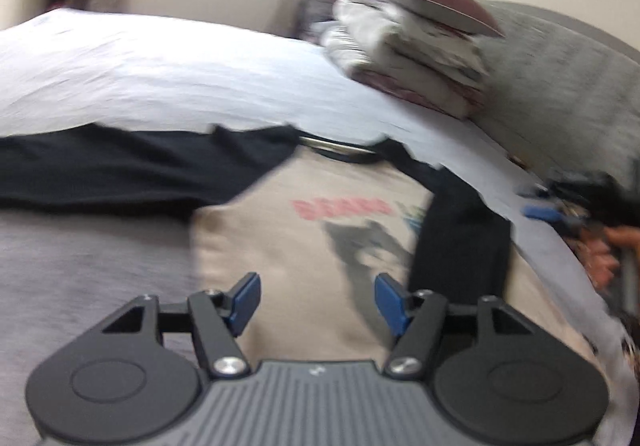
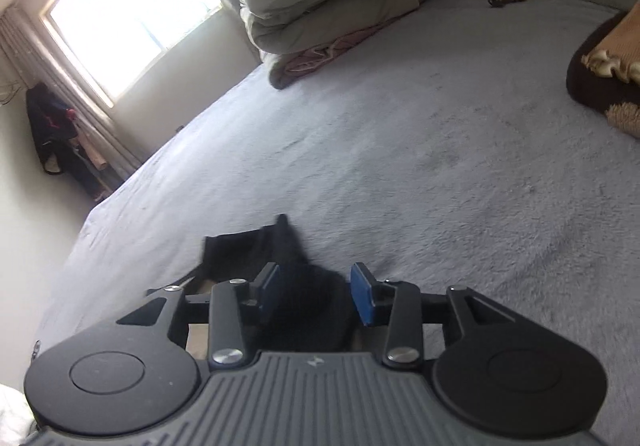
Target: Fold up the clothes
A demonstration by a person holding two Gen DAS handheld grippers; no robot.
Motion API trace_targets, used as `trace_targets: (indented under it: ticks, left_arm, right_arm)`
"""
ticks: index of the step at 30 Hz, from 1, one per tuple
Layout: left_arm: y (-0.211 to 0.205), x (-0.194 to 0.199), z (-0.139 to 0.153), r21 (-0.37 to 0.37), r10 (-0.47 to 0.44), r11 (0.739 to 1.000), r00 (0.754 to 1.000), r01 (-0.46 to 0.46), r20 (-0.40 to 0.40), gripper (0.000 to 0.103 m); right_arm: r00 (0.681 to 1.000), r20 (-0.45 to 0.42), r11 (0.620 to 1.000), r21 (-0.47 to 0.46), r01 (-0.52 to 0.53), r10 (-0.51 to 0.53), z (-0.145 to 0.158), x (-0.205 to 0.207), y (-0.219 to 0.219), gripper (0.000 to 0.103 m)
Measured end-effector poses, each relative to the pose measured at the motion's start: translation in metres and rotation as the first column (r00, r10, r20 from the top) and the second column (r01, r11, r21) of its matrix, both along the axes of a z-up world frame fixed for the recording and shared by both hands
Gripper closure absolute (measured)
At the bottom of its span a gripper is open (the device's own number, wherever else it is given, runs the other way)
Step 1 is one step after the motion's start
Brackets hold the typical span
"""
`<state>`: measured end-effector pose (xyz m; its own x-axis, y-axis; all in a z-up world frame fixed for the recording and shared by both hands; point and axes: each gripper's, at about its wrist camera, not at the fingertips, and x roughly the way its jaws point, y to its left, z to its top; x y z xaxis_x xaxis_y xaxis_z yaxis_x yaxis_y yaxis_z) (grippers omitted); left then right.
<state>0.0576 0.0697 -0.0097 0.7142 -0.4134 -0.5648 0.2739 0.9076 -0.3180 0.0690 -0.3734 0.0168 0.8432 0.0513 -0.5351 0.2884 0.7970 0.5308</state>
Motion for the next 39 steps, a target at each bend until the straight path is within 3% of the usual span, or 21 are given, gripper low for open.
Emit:
trace_targets:
  ticks: [4,9,14,16,20,26,29,31,32,35,37,39]
  left_arm:
    - [0.028,0.009,0.009,-0.015,0.117,0.993,0.993,-0.117,0.021,0.033]
    - [0.047,0.018,0.017,-0.003,0.214,0.977,0.977,-0.214,-0.012,0.03]
    - [0.064,0.016,0.022,-0.046,0.264,0.963,0.963,-0.266,-0.044,0.025]
    - [0.07,0.013,0.026,-0.023,0.283,0.958,0.957,-0.285,-0.056,0.024]
    - [0.092,0.02,0.039,0.004,0.316,0.949,0.947,-0.316,-0.066,0.018]
    - [0.144,0.053,0.031,0.026,0.533,0.845,0.839,-0.534,-0.107,0.018]
    - [0.164,0.071,0.01,0.073,0.645,0.764,0.755,-0.641,-0.119,0.018]
    - [0.174,0.081,-0.003,0.076,0.687,0.725,0.711,-0.684,-0.15,0.02]
    - [0.177,0.084,-0.007,0.079,0.702,0.711,0.698,-0.699,-0.145,0.02]
    - [0.174,0.094,-0.01,0.135,0.722,0.69,0.688,-0.711,-0.065,0.02]
    - [0.176,0.098,-0.014,0.121,0.736,0.675,0.676,-0.728,-0.037,0.022]
    - [0.183,0.098,-0.019,0.086,0.772,0.635,0.636,-0.768,-0.022,0.035]
  right_arm:
    - [1.0,0.009,1.0,-0.013,-0.009,0.009,0.021,-0.022,0.024,0.045]
    - [0.997,-0.041,0.998,-0.01,-0.068,0.068,0.042,-0.04,0.055,0.044]
    - [0.994,-0.107,0.998,0.054,-0.024,0.03,0.062,-0.041,0.084,0.041]
    - [0.993,-0.115,0.994,0.11,0.011,0.001,0.066,-0.035,0.096,0.04]
    - [0.996,-0.09,1.0,0.023,0.011,-0.009,0.06,-0.024,0.124,0.035]
    - [0.989,-0.146,0.995,0.098,-0.024,0.038,0.009,0.0,0.134,0.035]
    - [0.982,-0.176,0.997,0.039,-0.066,0.072,-0.005,0.003,0.136,0.035]
    - [0.978,-0.191,0.996,0.004,-0.088,0.087,-0.007,0.005,0.133,0.035]
    - [0.978,-0.189,0.996,0.0,-0.091,0.09,-0.006,0.006,0.13,0.035]
    - [0.983,-0.158,0.996,0.012,-0.091,0.092,-0.002,0.008,0.125,0.035]
    - [0.985,-0.139,0.995,0.007,-0.101,0.101,0.001,0.009,0.126,0.035]
    - [0.985,-0.128,0.993,-0.013,-0.12,0.118,0.005,0.008,0.128,0.035]
